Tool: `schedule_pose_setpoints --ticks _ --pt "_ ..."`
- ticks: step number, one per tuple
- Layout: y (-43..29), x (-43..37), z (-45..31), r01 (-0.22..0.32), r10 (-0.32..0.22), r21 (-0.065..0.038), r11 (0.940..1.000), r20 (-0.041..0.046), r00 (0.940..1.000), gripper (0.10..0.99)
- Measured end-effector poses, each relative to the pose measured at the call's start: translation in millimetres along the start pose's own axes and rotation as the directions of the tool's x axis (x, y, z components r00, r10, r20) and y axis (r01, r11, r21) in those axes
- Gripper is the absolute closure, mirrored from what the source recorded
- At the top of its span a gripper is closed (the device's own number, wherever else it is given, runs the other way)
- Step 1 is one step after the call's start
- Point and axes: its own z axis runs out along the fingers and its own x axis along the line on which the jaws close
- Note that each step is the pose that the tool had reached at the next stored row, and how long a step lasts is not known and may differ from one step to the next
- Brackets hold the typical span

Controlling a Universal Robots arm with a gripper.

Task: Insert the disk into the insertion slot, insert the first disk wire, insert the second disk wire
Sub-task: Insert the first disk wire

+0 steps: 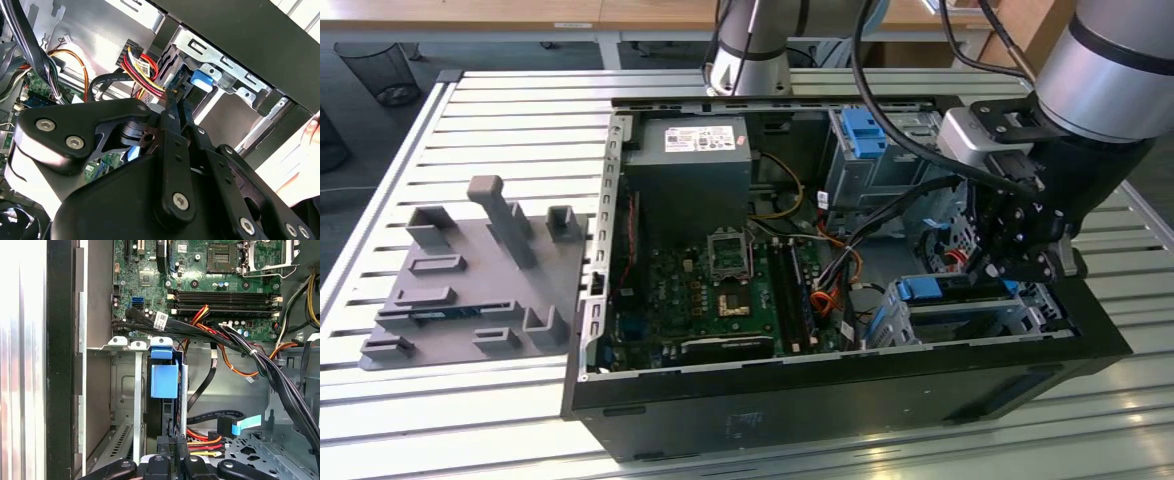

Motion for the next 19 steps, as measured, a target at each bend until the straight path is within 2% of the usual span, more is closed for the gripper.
schedule_pose_setpoints --ticks 9,10,19 --pt "0.1 0.0 2.0 0.000 0.000 0.000 1.0000 0.0018 1.0000 0.906" --pt "0.1 0.0 1.0 0.000 0.000 0.000 1.0000 0.0003 1.0000 0.843" --pt "-0.3 0.2 -7.4 0.000 0.000 0.000 1.0000 -0.0012 1.0000 0.843"
